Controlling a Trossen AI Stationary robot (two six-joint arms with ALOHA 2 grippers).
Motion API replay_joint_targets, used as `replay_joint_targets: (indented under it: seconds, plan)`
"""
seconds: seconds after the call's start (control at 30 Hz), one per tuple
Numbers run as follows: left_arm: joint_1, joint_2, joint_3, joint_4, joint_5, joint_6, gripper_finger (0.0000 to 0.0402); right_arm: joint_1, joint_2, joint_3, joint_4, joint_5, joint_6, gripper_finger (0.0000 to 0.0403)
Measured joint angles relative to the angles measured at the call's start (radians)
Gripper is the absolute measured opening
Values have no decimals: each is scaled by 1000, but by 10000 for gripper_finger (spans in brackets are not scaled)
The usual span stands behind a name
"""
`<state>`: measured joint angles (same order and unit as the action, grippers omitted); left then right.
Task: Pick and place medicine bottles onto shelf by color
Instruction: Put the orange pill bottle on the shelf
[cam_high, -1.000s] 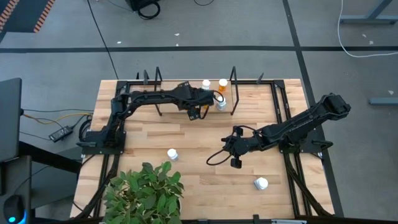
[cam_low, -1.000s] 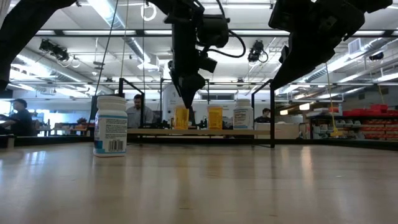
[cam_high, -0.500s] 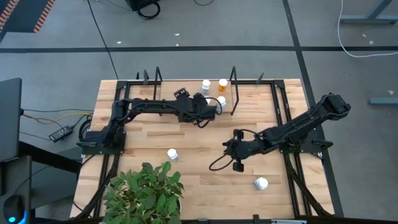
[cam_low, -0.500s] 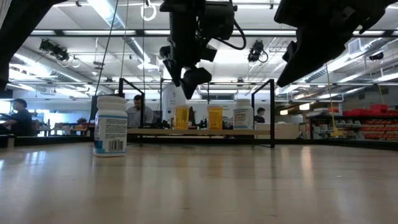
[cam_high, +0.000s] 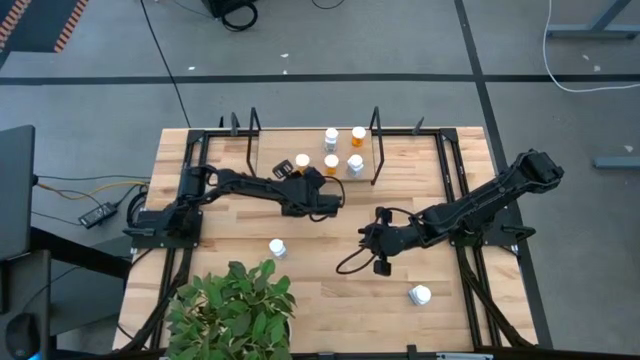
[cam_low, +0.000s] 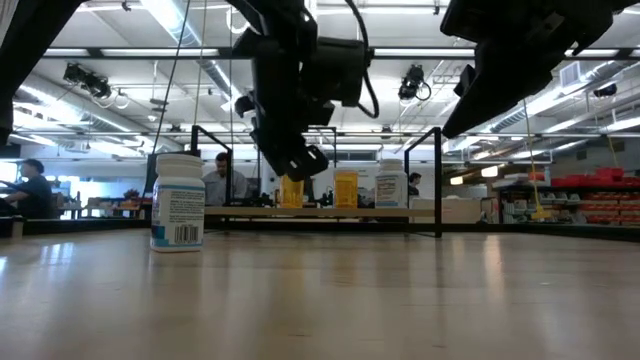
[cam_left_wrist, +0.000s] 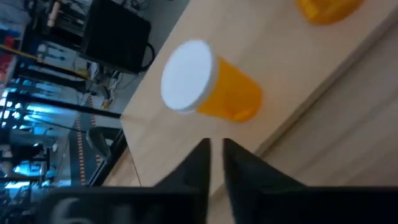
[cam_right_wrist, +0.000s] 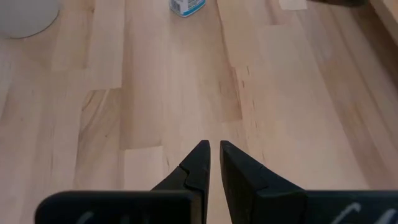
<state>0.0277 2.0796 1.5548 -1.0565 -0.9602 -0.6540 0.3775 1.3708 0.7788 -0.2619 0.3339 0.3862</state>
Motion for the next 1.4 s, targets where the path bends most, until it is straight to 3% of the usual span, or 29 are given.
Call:
replay_joint_targets:
  seconds: [0.1, 0.27, 0.57, 0.73, 0.9, 1.4]
  plan:
    - [-15, 0, -19, 0, -27, -36, 8, 0, 0, 0, 0, 10, 0, 45]
    - [-36, -11, -25, 8, -21, -40, 10, 0, 0, 0, -1, 10, -1, 45]
    - [19, -15, -25, 125, 138, 173, 4, 0, 0, 0, -1, 10, -8, 45]
    - [64, -16, -25, 147, 158, 242, 5, 0, 0, 0, -2, 9, -8, 45]
    - [109, -16, -25, 152, 264, 281, 4, 0, 0, 0, -2, 9, -8, 45]
    - [178, -17, -25, 220, 273, 378, 3, 0, 0, 0, -1, 13, -8, 45]
